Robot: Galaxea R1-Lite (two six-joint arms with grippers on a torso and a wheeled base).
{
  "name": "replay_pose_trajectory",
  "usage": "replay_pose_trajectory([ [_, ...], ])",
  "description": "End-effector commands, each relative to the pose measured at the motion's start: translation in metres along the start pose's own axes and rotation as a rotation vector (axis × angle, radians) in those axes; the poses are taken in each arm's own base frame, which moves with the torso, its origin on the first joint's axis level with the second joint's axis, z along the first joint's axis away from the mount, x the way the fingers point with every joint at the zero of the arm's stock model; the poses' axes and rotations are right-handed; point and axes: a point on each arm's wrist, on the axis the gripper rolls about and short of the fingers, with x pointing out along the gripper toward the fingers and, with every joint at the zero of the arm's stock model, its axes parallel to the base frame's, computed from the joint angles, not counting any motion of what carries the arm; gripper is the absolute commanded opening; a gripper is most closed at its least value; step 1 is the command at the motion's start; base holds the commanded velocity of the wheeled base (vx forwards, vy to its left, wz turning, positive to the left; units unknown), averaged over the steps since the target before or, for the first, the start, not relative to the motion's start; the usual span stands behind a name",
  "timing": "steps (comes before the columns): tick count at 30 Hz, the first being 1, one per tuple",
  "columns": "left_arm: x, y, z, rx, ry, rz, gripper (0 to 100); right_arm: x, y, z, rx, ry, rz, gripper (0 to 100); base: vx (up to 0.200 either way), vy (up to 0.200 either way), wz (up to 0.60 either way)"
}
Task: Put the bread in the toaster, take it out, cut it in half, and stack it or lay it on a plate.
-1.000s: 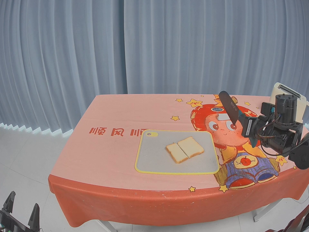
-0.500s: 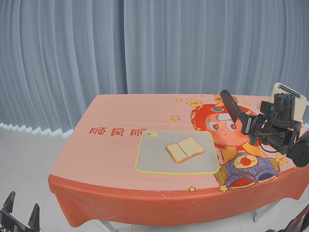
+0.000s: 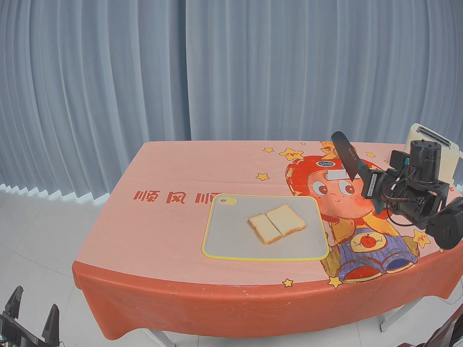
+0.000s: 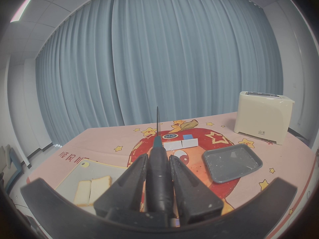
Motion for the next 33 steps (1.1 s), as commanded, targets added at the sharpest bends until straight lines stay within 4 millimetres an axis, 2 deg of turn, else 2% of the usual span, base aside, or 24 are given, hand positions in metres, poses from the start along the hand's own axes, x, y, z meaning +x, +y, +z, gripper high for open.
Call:
replay_pose_trajectory([
  [1, 0.001, 0.000, -0.005, 0.000, 0.007, 0.001, 100, 0.001, -0.002, 0.000, 0.001, 0.002, -0.006, 0, 0.000, 0.000, 0.00],
  [33, 0.001, 0.000, -0.005, 0.000, 0.007, 0.000, 100, 0.007, -0.013, 0.003, 0.012, 0.002, -0.015, 0, 0.000, 0.000, 0.00],
])
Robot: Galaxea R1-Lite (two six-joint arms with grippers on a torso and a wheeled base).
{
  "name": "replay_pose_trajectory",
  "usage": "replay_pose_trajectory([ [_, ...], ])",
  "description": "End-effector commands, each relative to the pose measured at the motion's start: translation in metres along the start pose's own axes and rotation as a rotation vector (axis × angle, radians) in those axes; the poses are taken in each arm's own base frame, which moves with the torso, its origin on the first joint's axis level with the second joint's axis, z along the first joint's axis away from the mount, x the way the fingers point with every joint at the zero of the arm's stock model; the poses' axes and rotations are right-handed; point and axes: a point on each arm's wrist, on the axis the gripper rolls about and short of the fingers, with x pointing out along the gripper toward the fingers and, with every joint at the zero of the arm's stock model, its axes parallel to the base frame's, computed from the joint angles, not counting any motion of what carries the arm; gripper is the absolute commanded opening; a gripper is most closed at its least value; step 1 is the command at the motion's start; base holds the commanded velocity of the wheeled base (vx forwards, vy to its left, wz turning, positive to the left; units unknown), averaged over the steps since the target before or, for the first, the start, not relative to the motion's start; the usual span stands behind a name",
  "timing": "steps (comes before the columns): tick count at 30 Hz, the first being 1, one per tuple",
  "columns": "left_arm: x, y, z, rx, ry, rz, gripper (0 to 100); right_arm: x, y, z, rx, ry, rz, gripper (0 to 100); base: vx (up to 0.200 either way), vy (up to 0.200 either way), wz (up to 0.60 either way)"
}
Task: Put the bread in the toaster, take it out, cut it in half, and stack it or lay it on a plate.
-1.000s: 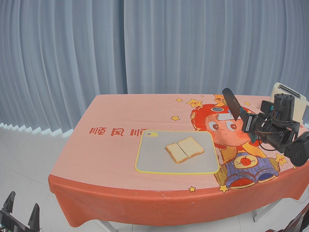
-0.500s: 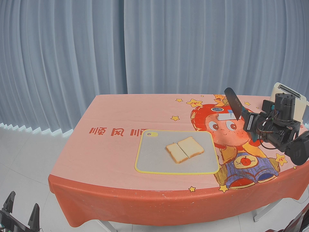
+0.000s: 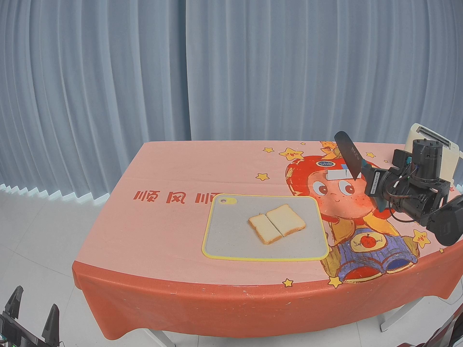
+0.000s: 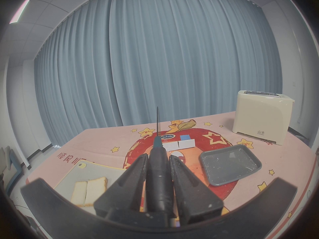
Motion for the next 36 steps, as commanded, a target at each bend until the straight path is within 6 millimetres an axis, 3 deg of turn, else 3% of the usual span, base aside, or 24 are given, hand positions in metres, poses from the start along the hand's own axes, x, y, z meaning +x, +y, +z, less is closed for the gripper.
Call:
replay_pose_trajectory([
  [1, 0.001, 0.000, -0.005, 0.000, 0.007, 0.000, 100, 0.003, -0.002, -0.001, -0.004, 0.006, -0.010, 0, 0.000, 0.000, 0.00],
  [19, 0.001, 0.000, -0.005, 0.000, 0.007, 0.000, 100, 0.026, -0.020, -0.013, -0.016, 0.060, -0.080, 0, 0.000, 0.000, 0.00],
  [36, 0.001, 0.000, -0.005, 0.000, 0.007, 0.000, 100, 0.027, -0.027, -0.012, -0.007, 0.066, -0.069, 0, 0.000, 0.000, 0.00],
])
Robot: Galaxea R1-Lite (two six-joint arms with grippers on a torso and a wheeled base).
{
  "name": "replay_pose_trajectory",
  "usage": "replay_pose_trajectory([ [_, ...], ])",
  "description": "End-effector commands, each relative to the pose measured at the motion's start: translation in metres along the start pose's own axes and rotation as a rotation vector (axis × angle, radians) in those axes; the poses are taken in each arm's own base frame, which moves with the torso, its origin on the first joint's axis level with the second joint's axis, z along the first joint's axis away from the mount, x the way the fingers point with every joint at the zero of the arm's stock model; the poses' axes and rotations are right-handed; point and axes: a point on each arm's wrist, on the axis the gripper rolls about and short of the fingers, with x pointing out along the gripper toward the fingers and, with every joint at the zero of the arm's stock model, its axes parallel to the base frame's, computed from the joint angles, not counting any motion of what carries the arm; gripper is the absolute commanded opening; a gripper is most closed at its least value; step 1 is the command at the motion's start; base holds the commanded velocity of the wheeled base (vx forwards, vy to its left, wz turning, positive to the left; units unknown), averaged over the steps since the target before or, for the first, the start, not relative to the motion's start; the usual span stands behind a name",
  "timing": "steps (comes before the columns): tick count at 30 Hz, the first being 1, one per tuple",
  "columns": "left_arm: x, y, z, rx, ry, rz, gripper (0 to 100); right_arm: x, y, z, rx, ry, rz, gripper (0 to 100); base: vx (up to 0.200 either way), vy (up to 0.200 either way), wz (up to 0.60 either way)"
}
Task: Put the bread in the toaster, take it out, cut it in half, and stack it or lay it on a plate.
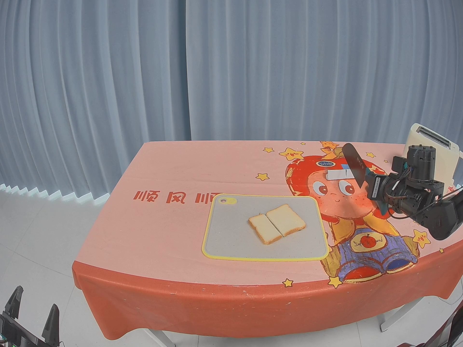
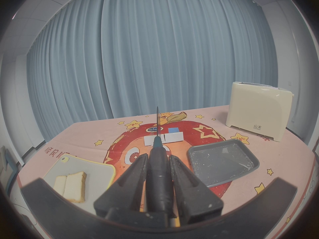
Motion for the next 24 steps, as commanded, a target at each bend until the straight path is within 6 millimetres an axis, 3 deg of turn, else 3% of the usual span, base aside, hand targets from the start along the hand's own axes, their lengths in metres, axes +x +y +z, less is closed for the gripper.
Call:
replay_pose_trajectory([
  [1, 0.001, 0.000, -0.005, 0.000, 0.007, 0.000, 100, 0.001, -0.001, -0.001, 0.000, 0.005, -0.005, 0, 0.000, 0.000, 0.00],
  [24, 0.001, 0.000, -0.005, 0.000, 0.007, 0.002, 100, 0.013, -0.005, -0.011, -0.011, 0.045, -0.026, 0, 0.000, 0.000, 0.00],
])
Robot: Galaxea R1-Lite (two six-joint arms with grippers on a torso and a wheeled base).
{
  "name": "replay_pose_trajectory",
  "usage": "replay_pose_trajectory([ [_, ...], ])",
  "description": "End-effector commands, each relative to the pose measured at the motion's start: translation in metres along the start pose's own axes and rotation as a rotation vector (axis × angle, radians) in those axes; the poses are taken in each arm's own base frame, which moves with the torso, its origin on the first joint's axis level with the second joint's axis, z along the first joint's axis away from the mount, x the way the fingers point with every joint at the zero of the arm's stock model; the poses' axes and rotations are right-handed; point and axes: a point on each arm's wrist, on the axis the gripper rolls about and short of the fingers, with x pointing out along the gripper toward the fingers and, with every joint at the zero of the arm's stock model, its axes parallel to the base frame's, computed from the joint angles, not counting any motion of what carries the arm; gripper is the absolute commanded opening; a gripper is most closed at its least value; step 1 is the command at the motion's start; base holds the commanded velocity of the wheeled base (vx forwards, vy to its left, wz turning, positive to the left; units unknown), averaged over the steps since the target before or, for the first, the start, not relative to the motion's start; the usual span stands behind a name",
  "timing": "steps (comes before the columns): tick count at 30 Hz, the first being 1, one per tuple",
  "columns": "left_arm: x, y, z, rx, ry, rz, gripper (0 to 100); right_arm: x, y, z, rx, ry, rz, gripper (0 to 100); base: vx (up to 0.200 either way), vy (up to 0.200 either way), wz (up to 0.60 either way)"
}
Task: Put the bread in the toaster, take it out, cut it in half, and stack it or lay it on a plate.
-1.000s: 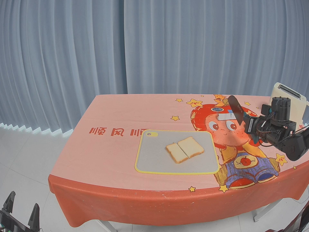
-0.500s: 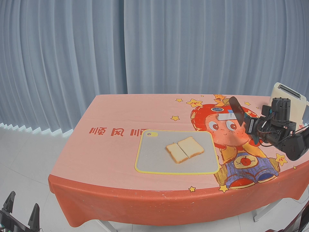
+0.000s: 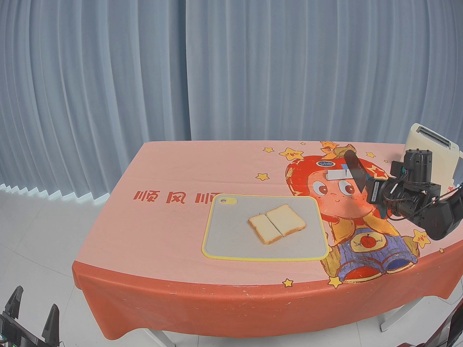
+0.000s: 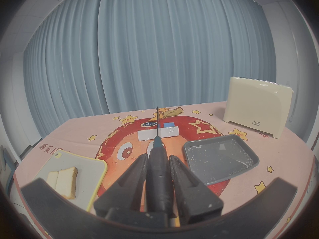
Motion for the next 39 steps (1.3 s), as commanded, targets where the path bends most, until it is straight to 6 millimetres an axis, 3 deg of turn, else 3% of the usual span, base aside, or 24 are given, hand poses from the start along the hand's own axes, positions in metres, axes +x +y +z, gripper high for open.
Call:
replay_pose_trajectory([
  [1, 0.0005, 0.0000, -0.0050, 0.000, 0.007, 0.001, 100, 0.0038, -0.0002, -0.0022, -0.001, 0.009, -0.003, 0, 0.000, 0.000, 0.00],
  [22, 0.0005, 0.0000, -0.0050, 0.000, 0.007, 0.001, 100, 0.0003, 0.0026, -0.0023, -0.005, 0.007, 0.007, 0, 0.000, 0.000, 0.00],
  [39, 0.0005, 0.0001, -0.0050, 0.000, 0.007, -0.001, 100, 0.0087, 0.0024, -0.0096, -0.010, 0.036, 0.000, 0, 0.000, 0.000, 0.00],
])
